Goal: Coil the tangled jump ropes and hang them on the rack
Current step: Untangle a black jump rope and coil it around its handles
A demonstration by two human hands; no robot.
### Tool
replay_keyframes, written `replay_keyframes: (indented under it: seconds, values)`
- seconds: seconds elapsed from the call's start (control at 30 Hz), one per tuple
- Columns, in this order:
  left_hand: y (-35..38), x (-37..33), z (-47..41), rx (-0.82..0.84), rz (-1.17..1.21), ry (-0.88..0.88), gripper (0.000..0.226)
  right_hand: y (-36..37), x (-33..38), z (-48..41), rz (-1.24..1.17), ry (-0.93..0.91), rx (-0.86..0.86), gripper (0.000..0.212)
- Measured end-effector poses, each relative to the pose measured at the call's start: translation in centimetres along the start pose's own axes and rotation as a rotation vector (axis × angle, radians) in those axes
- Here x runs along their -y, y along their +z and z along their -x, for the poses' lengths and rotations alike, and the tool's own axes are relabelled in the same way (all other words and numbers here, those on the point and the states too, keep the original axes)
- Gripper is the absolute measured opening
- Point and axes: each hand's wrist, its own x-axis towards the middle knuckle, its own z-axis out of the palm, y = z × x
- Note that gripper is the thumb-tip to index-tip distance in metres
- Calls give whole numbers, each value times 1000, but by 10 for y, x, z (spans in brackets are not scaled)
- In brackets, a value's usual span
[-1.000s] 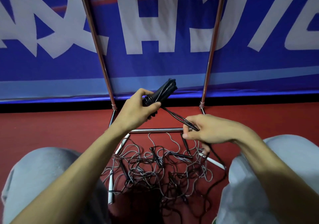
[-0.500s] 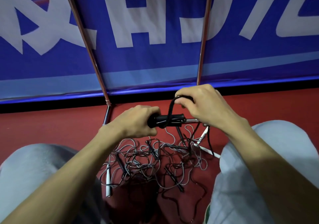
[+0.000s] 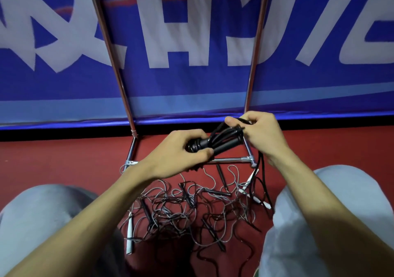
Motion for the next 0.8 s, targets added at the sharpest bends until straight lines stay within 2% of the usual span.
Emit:
replay_keyframes:
  seconds: [0.07, 0.17, 0.27, 0.33, 0.4, 0.47, 0.57, 0.7, 0.8]
  values:
    - [-4, -5, 0, -52, 169, -27, 5, 2, -1, -1, -104, 31, 43, 26]
    - [-7, -10, -4, -223, 408, -80, 27, 7, 0, 3, -167, -20, 138, 27]
    - [-13, -14, -7, -298, 588, -111, 42, 13, 3, 8, -43, -154, 122, 30]
    - [-17, -13, -9, -291, 684, -128, 41, 17, 7, 13, 15, -194, 117, 33]
    - [-20, -9, -12, -312, 709, -158, 32, 17, 11, 18, 29, -184, 238, 35]
    - [-21, -3, -13, -371, 667, -213, 25, 16, 13, 22, 80, -141, 414, 36]
    - [-22, 7, -14, -410, 515, -284, 25, 11, 18, 26, 324, -158, 518, 34]
    - [-23, 21, -14, -371, 155, -286, 18, -1, 17, 23, 513, -75, 726, 28]
    - [-21, 36, -14, -287, -231, -229, 26, -7, 13, 21, 660, -98, 858, 10]
